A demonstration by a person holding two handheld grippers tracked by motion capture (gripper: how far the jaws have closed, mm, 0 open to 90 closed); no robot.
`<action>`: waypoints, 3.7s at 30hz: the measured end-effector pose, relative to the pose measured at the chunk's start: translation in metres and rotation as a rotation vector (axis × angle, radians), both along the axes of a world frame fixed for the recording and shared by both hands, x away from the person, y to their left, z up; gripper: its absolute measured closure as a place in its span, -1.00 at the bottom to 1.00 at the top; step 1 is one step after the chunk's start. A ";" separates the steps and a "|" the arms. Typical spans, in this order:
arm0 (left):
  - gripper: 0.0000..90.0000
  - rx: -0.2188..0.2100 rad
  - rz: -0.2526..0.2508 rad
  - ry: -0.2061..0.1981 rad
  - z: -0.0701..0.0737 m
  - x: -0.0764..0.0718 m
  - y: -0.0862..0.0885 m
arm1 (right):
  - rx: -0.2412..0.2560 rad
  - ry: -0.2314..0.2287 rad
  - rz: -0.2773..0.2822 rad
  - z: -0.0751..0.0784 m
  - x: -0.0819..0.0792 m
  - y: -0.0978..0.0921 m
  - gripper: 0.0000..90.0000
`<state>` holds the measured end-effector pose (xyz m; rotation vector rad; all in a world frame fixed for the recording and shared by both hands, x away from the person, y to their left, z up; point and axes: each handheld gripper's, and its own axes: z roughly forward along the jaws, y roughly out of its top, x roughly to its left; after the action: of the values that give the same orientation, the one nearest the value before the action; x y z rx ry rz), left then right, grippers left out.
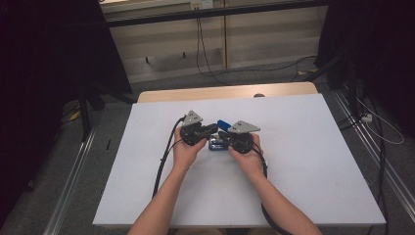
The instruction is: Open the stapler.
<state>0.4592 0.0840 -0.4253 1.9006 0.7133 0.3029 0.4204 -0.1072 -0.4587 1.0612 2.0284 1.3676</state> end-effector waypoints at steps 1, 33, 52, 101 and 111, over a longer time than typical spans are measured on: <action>0.86 -0.005 0.004 0.003 0.000 0.000 0.001 | 0.003 -0.003 -0.002 0.000 0.000 -0.001 1.00; 1.00 0.062 0.012 0.025 -0.027 -0.004 0.003 | -0.018 -0.005 -0.003 -0.003 -0.003 0.002 1.00; 1.00 0.072 0.014 0.019 -0.034 -0.003 0.003 | -0.005 -0.050 -0.060 0.013 -0.008 0.000 1.00; 1.00 0.135 0.002 -0.023 -0.032 -0.008 -0.002 | -0.109 0.052 -0.318 0.008 -0.015 -0.089 1.00; 1.00 0.131 0.007 -0.013 -0.032 -0.007 -0.001 | -0.118 0.049 -0.235 0.015 -0.015 -0.083 1.00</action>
<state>0.4521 0.0826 -0.4574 2.0188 0.7057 0.3743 0.4050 -0.1904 -0.4437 1.2448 1.9215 1.1001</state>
